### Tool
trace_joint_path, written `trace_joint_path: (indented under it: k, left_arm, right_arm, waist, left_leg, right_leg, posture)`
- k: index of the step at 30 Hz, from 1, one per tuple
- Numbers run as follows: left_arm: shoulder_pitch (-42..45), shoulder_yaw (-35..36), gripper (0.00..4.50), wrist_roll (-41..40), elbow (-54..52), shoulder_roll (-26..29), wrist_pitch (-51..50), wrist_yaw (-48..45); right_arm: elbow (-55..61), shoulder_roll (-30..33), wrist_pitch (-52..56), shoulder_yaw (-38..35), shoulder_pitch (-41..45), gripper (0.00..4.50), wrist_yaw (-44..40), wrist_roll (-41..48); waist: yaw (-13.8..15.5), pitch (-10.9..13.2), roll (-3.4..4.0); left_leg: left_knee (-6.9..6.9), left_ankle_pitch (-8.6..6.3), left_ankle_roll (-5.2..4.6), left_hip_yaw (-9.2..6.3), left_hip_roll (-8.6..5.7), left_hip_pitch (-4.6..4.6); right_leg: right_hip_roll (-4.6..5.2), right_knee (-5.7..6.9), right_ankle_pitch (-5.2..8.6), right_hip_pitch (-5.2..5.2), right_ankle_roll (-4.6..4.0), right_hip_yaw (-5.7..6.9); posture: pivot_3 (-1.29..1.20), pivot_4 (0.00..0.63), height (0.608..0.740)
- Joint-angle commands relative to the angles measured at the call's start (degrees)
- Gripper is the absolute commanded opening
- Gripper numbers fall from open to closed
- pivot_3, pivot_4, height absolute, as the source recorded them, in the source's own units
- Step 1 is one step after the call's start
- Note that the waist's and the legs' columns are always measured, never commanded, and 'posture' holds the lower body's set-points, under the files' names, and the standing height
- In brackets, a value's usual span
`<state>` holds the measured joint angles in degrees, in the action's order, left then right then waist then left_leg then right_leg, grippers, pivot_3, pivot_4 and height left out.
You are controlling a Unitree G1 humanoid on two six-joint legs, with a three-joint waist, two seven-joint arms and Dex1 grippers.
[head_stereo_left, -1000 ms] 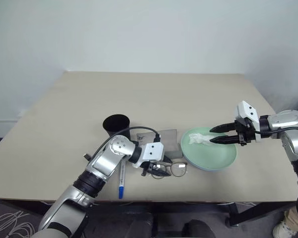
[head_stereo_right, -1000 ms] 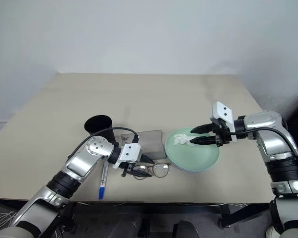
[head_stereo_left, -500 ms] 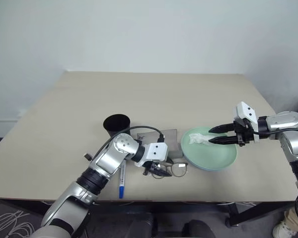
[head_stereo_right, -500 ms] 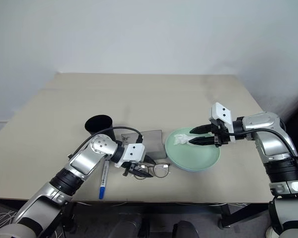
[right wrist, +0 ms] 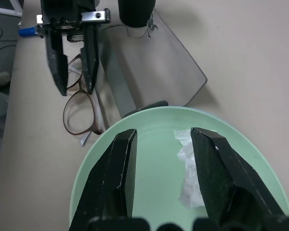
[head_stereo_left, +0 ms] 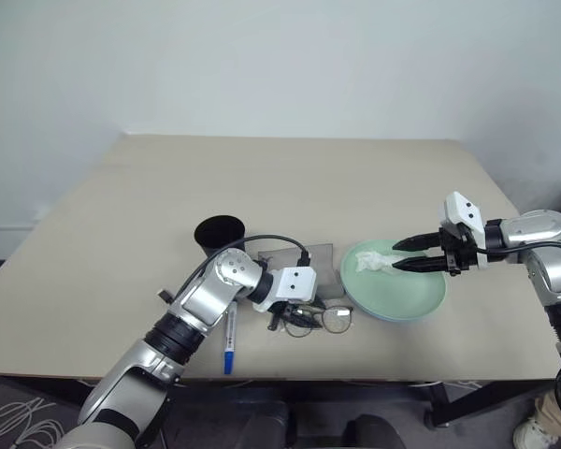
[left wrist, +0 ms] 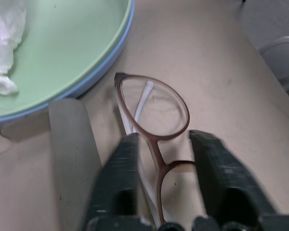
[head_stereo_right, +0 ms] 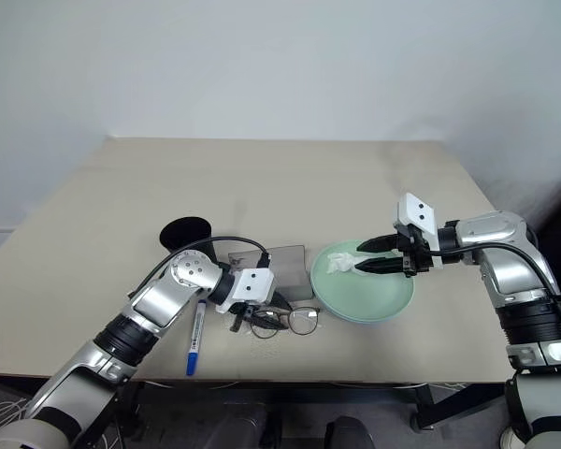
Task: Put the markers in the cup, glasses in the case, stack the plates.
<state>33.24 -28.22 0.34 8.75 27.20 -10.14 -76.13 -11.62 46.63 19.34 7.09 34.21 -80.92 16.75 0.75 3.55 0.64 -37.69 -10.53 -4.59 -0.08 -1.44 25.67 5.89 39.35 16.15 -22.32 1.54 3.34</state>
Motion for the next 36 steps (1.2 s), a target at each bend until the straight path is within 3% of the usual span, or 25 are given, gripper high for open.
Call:
trace_joint_path:
  k: [1,2,12,25,36]
  left_arm:
    - [1.72,0.30,0.30,0.24,-0.61,-0.04,-0.16,0.23]
    - [1.75,0.27,0.02,0.26,-0.54,-0.04,-0.16,0.22]
    - [3.09,1.22,0.02,-1.62,-1.69,-0.77,-3.00,-0.11]
    - [14.33,9.61,0.02,-18.30,-7.28,-0.64,-21.62,-6.30]
    - [23.83,5.68,0.02,-1.82,24.24,1.31,5.85,-2.40]
  right_arm:
    - [0.92,0.03,-0.86,-1.18,1.04,1.92,0.34,0.15]
    - [0.83,-0.01,-0.89,-1.14,1.11,1.92,0.37,0.11]
    - [0.80,-0.13,-0.95,-1.01,1.21,1.92,0.64,0.10]
    - [-1.20,-0.30,-1.33,-0.21,2.89,1.92,-0.78,-0.20]
    - [-1.57,-0.71,-1.72,-0.27,3.19,1.92,-0.91,-0.54]
  waist:
    - [0.02,0.00,0.00]
    - [0.03,-0.01,0.01]
    - [0.02,-0.03,0.05]
    - [-0.02,-0.02,0.03]
    - [-0.02,-0.02,0.03]
  left_leg:
    - [0.00,0.00,0.00,0.00,0.00,0.00]
    - [-0.03,0.00,0.00,-0.01,0.00,0.00]
    - [-0.11,0.00,-0.08,-0.01,-0.01,-0.01]
    - [-0.19,0.02,-0.11,-0.03,-0.01,0.13]
    - [-0.17,0.07,-0.17,0.00,-0.07,0.13]
  right_leg:
    - [0.00,0.00,0.00,0.01,0.00,0.00]
    - [0.00,0.00,0.00,0.02,0.00,0.01]
    - [0.01,0.00,-0.13,0.03,0.07,-0.11]
    - [-0.04,0.00,-0.24,-0.09,0.12,-0.08]
    - [-0.06,0.00,-0.28,-0.12,0.14,0.14]
  posture:
    - [0.00,0.000,0.695]
    - [0.00,0.000,0.695]
    - [0.00,0.000,0.695]
    - [0.00,0.000,0.695]
    - [0.00,0.000,0.695]
